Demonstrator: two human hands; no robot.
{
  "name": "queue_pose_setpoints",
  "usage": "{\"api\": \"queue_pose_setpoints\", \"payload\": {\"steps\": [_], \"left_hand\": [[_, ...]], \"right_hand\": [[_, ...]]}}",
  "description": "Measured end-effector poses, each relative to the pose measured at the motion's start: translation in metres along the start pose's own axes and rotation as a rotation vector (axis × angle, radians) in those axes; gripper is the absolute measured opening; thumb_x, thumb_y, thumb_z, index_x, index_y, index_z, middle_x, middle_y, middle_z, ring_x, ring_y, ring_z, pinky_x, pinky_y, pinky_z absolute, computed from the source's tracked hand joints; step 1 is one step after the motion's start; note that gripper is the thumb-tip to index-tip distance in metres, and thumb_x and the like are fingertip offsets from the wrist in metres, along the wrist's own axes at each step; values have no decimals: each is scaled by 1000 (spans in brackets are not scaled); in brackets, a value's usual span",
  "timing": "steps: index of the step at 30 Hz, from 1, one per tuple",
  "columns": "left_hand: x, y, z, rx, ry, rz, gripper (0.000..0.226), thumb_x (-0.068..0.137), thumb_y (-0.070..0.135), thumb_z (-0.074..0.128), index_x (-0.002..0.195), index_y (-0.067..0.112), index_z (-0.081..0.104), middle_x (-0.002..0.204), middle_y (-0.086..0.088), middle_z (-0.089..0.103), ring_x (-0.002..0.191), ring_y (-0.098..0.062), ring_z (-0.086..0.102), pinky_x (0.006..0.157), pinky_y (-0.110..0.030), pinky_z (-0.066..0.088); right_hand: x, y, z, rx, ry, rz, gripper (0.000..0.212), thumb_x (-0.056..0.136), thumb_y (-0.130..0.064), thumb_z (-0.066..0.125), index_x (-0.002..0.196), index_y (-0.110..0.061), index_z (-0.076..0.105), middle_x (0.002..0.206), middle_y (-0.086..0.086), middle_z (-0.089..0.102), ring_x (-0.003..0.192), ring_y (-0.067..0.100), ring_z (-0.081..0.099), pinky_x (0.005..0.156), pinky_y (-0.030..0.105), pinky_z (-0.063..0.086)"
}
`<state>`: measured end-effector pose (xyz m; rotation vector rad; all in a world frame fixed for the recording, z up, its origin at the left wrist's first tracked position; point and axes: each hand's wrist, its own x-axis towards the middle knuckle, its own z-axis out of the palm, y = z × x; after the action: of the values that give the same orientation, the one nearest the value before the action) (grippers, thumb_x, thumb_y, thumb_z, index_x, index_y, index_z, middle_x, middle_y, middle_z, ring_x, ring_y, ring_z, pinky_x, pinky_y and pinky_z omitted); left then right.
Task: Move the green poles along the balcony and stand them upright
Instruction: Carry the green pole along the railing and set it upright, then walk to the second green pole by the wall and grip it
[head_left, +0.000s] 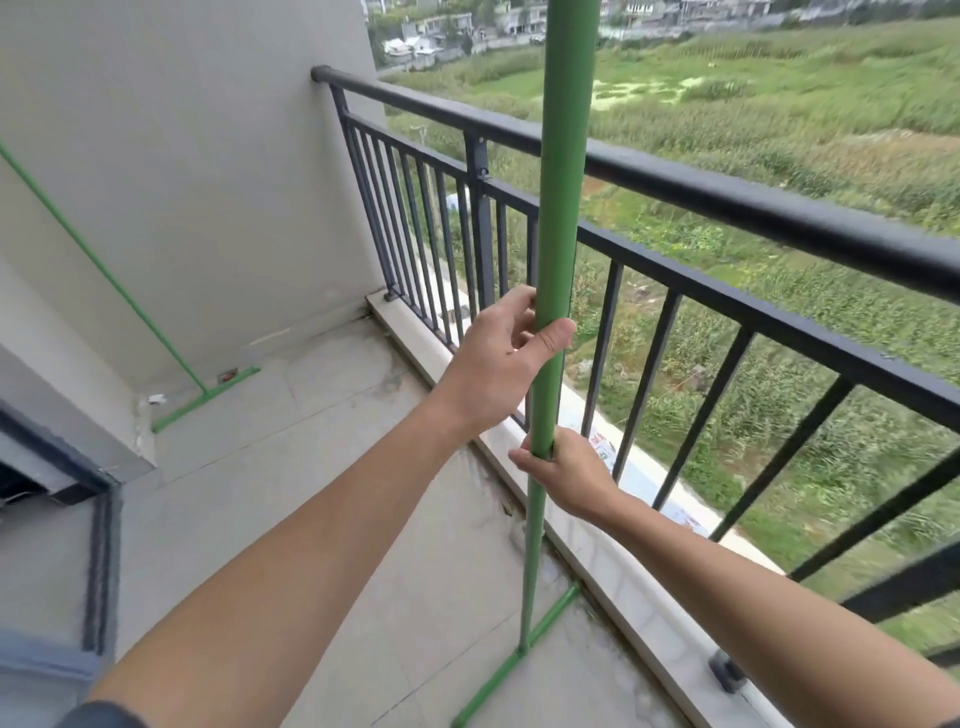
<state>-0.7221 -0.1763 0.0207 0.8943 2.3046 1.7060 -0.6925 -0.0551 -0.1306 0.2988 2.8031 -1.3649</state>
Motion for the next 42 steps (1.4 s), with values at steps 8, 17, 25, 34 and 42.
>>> {"api": "queue_pose_setpoints", "payload": {"steps": [8,17,25,34,42], "left_hand": [[-159,-69,-83,-24,-10,-367,22,87,30,62,106,19,63,91,-8,75,80,-9,72,71,-24,51],[-428,-178,-201,-87,528,-918,11,92,11,55,97,15,64,73,0,78,80,-31,72,69,-37,52],[-505,-195,-238,-283,840,-1119,13,92,-2,51,98,3,62,62,-7,74,73,-32,67,63,-36,46],[-444,-256,-351,-332,1035,-1140,10,90,-4,54,93,1,62,56,-8,73,70,-34,65,48,-31,49],[-352,-302,-496,-276,1130,-972,15,89,-3,55,90,9,64,60,-6,75,74,-34,67,70,-40,49]], "right_hand": [[-75,34,60,-326,-201,241,38,88,-47,63,112,-18,70,101,2,74,93,22,71,79,35,56],[-160,-21,178,294,-309,351,9,93,-18,65,97,-13,72,80,4,80,74,16,76,64,29,51],[-129,-86,231,323,-354,355,11,92,-16,65,98,-12,73,86,11,81,82,26,77,68,33,54],[13,-159,324,315,-431,294,10,93,-12,64,97,-9,72,82,10,81,79,25,76,68,33,51],[172,-277,393,266,-501,127,10,93,-14,64,98,-13,72,82,5,81,72,14,76,69,34,52]]}}
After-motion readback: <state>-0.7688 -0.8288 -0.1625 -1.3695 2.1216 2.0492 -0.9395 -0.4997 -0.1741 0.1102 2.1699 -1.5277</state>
